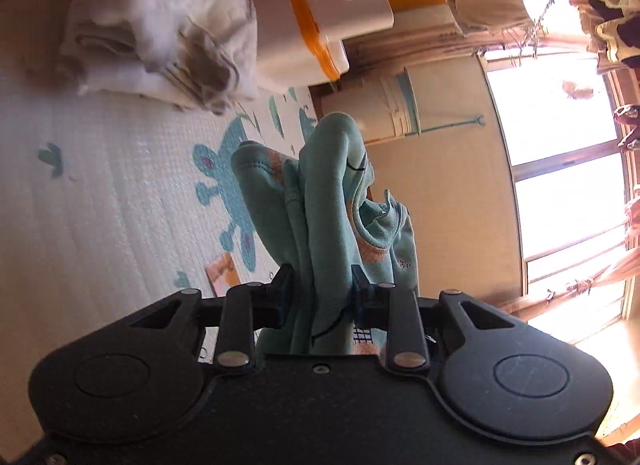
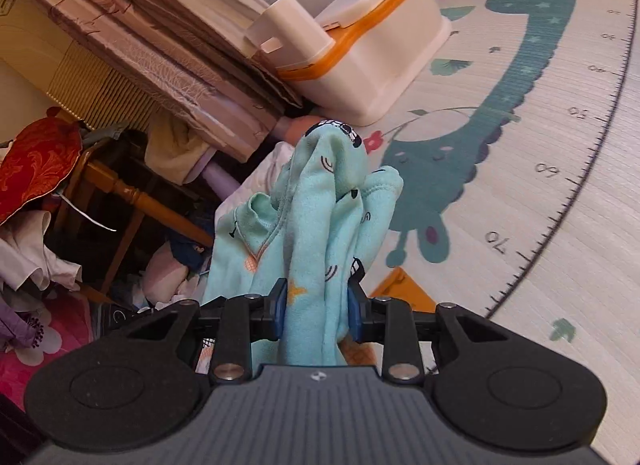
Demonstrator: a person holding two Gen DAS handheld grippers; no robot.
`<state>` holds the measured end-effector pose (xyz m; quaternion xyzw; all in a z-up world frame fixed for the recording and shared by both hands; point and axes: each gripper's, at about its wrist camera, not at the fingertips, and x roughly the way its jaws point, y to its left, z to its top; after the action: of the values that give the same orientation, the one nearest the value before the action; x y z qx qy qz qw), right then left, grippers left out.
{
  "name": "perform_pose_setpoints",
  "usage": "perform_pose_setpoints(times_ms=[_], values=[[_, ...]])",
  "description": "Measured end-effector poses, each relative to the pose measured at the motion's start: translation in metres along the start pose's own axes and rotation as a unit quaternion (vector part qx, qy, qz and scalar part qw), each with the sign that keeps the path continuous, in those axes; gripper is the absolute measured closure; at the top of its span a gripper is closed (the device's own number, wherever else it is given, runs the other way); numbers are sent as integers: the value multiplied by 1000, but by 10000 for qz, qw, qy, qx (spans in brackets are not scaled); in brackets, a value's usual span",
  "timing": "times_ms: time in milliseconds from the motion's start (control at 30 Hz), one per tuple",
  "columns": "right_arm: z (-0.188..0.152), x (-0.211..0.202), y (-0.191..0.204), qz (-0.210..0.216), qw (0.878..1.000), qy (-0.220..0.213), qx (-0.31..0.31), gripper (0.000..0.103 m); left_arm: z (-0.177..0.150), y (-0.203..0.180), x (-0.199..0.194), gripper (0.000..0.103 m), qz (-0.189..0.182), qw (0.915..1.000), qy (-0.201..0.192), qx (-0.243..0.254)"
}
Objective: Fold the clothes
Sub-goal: 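Lift the folded sweatshirt with both tools, then carry the sweatshirt with both tools toward the white stack by the potty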
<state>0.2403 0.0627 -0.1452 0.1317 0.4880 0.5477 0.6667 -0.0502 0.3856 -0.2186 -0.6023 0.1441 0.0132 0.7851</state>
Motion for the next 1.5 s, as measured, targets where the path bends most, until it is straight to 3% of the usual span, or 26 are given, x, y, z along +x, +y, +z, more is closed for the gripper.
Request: perform_pose_setpoints(times_ms=[167,300,467,667,800,900,967,1033,1100,1167,1300,1400,1500], values=[[-7,93,47,642,9969,431,-130,72,25,28,-82,76,253,9962,-813,-166],[-23,153,77,962,9922,783,-88,72,35,44,-118,76,431,9906,-1266,-279],[-26,189,103,1206,9886,897,-58,72,67,29,-119,76,197,9877,-1553,-32],[35,187,119,1401,9884,469,-347,72,124,-1,-74,76,-541,9791,-1939,299],[102,192,118,1307,9894,78,-635,72,154,-6,-32,76,-875,9711,-2209,231],[145,203,113,1247,9891,-121,-779,72,162,-2,-13,76,-868,9670,-2391,176],[164,215,108,1200,9893,-167,-810,73,160,17,-2,76,-511,9691,-2414,1],[180,234,97,1031,9913,-82,-813,73,153,45,13,77,133,9748,-2194,-385],[177,263,77,307,9961,251,-792,72,142,67,22,77,530,9762,-2018,-594],[161,290,55,-630,9939,658,-627,71,136,65,19,77,578,9762,-2038,-462],[141,288,30,-522,9981,336,-47,60,139,63,14,76,628,9769,-1970,-532],[143,285,36,-576,9978,293,-172,58,139,58,6,77,636,9769,-1979,-503],[149,277,43,-582,9980,90,-218,58,138,41,-6,77,784,9738,-2133,11]])
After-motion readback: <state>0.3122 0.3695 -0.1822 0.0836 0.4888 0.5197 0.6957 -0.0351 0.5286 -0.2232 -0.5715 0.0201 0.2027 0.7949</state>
